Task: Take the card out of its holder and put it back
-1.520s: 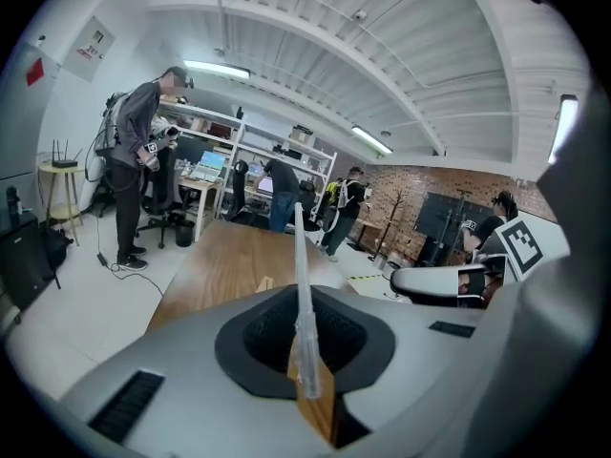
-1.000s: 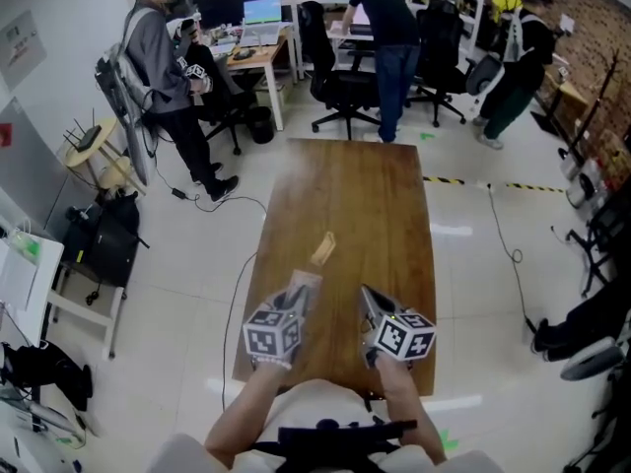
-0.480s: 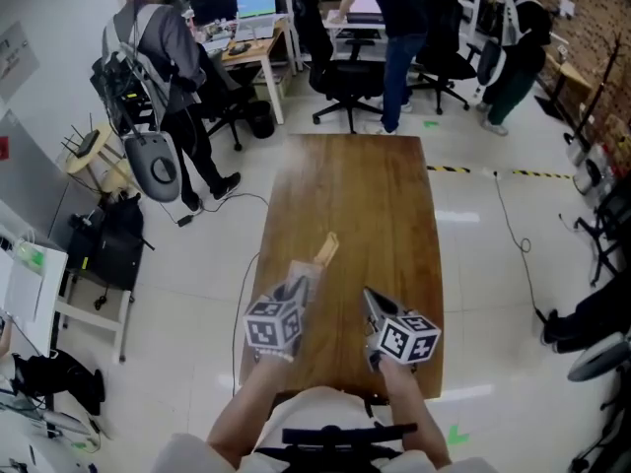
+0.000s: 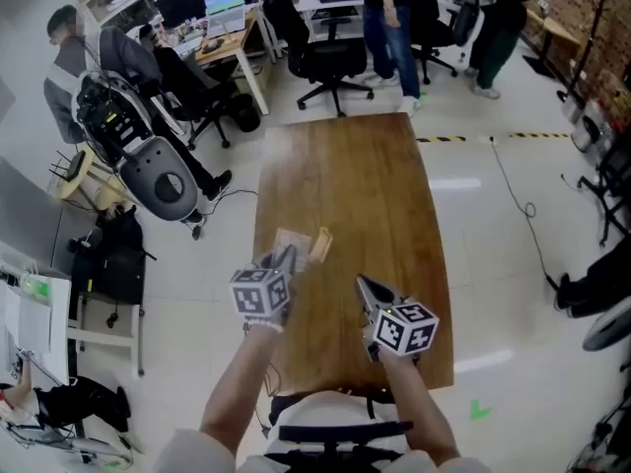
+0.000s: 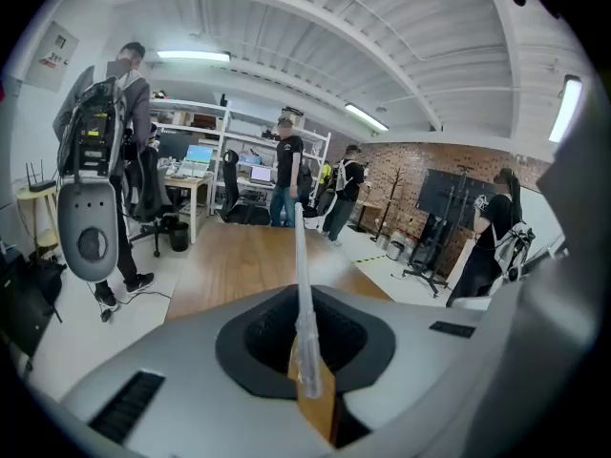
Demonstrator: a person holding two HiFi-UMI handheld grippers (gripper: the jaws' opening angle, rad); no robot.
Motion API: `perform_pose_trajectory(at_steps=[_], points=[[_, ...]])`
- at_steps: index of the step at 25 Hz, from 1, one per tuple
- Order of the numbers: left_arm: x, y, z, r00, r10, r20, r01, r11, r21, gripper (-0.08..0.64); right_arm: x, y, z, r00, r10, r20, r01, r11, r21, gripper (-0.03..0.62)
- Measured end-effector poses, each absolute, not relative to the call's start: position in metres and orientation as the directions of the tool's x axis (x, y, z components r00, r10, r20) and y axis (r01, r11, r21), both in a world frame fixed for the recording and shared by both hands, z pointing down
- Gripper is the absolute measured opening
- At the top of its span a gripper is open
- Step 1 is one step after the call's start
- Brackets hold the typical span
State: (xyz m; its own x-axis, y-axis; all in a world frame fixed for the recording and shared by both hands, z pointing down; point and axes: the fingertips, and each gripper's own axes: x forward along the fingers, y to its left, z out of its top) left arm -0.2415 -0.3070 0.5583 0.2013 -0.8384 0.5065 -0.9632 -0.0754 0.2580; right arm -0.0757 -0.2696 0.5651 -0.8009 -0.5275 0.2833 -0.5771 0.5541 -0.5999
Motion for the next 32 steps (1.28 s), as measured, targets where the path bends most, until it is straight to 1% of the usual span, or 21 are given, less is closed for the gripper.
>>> perform_pose_trajectory(at_steps=[11, 21, 32], points=[[-0.241, -0.358, 0.598, 0.243, -0.762, 0.600, -0.964, -0.119, 0.238, 0.003, -0.081, -0.273, 0.581, -0.803, -0.514, 0.303, -0.572, 0.521, -0.634, 0.011], [-0.232, -0.381, 0.612, 0.256, -0.742, 0.620, -0.962, -0.136, 0.235, 0.003, -0.067, -0.283, 0.595, -0.781, -0.533, 0.325, -0.592, 0.466, -0.658, 0.011], [-0.234, -0.384, 0.627, 0.253, -0.727, 0.639, -0.964, -0.135, 0.228, 0.003, -0.069, -0.284, 0.602, -0.781, -0.528, 0.334, -0.592, 0.454, -0.666, 0.011]])
